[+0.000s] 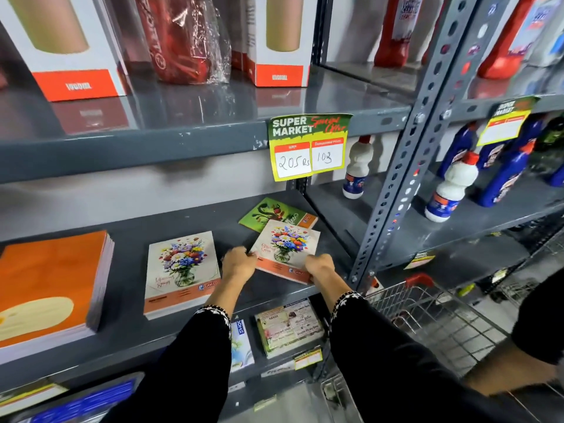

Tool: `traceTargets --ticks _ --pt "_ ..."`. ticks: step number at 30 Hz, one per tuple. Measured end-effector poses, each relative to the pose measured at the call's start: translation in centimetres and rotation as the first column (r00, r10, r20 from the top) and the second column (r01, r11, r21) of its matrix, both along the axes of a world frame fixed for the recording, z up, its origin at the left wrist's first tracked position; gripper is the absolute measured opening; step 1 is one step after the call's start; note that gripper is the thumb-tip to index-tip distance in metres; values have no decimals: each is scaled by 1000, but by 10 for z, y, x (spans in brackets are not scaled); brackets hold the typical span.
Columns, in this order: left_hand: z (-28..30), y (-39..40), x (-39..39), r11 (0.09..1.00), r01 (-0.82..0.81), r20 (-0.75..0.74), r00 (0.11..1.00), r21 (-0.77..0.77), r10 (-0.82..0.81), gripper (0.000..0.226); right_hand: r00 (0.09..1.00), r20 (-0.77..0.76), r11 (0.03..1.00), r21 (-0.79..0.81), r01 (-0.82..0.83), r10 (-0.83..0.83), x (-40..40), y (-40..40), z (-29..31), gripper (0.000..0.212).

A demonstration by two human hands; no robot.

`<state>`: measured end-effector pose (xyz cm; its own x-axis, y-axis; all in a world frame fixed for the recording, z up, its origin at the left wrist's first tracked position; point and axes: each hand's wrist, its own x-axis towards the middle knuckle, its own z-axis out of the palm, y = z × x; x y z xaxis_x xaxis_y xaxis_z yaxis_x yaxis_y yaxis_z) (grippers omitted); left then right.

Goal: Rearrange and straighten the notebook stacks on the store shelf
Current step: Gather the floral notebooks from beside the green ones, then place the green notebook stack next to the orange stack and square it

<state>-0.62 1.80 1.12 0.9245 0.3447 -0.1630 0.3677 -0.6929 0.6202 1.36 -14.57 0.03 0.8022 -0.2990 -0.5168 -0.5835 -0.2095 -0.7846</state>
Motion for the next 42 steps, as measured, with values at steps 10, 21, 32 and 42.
traceTargets --ticks 10,21,32,42 --pt "16 73 -35 845 -483 119 848 -229 517 36 931 177 948 -84 -308 318 7 87 18 13" --pt "0 135 -92 784 -603 110 778 -145 618 25 748 148 749 -306 -587 647 -5 161 1 8" --pt "6 79 -38 809 -544 237 774 -225 587 28 883 202 886 -294 -359 424 42 92 0 26" --pt "-8 -34 44 820 -308 -1 936 -483 352 26 864 171 765 -566 -307 473 112 3 -2 35"
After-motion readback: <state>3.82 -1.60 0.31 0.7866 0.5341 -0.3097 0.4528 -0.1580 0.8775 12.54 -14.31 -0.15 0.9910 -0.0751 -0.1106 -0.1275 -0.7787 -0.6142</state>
